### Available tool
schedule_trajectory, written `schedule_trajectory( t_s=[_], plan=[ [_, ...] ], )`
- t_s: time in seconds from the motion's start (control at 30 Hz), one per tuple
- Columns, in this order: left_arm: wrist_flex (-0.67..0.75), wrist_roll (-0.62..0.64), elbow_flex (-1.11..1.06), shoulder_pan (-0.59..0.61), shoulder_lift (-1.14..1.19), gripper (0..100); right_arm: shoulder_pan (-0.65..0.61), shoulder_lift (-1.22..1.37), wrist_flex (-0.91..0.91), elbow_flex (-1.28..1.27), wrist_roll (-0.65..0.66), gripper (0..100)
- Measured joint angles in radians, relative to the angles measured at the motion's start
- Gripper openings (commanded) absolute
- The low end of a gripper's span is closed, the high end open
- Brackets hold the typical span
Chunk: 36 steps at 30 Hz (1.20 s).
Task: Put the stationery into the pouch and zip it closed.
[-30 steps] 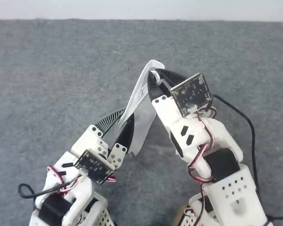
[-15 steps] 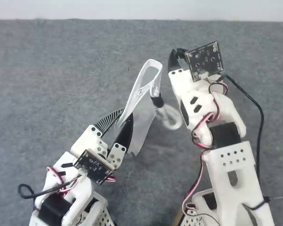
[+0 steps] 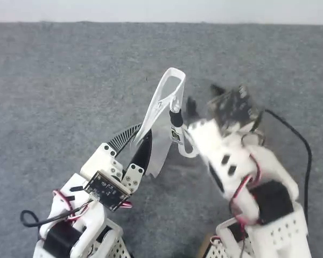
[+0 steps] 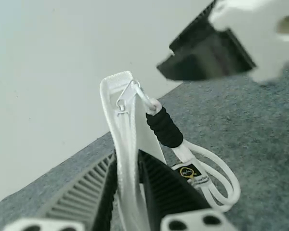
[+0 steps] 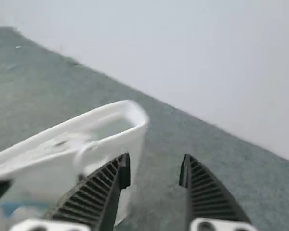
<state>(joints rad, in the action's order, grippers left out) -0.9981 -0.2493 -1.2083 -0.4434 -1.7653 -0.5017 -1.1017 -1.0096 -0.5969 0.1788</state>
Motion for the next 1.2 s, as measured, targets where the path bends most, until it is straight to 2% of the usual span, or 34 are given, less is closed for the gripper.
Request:
schedule_trajectory(
  t_s=[0.13,0.3,0.67,0.83,1.2],
  plan=[
    [0.000,0.000,0.000,0.000,0.000,1,-0.064,-0.020,-0.080,0.000,0.000,17.3],
    [0.000,0.003,0.000,0.000,0.000,1,-0.095,-0.014,-0.084,0.000,0.000,17.4],
    [0.000,0.003,0.000,0.008,0.000,1,-0.094,0.158,0.137,-0.074,-0.002,16.4],
    [0.000,0.003,0.000,0.009,0.000,1,-0.043,0.192,0.212,-0.074,0.000,0.0],
    [0.000,0.005,0.000,0.009,0.000,1,0.041,0.215,0.344,-0.077,-0.034,0.6]
  ],
)
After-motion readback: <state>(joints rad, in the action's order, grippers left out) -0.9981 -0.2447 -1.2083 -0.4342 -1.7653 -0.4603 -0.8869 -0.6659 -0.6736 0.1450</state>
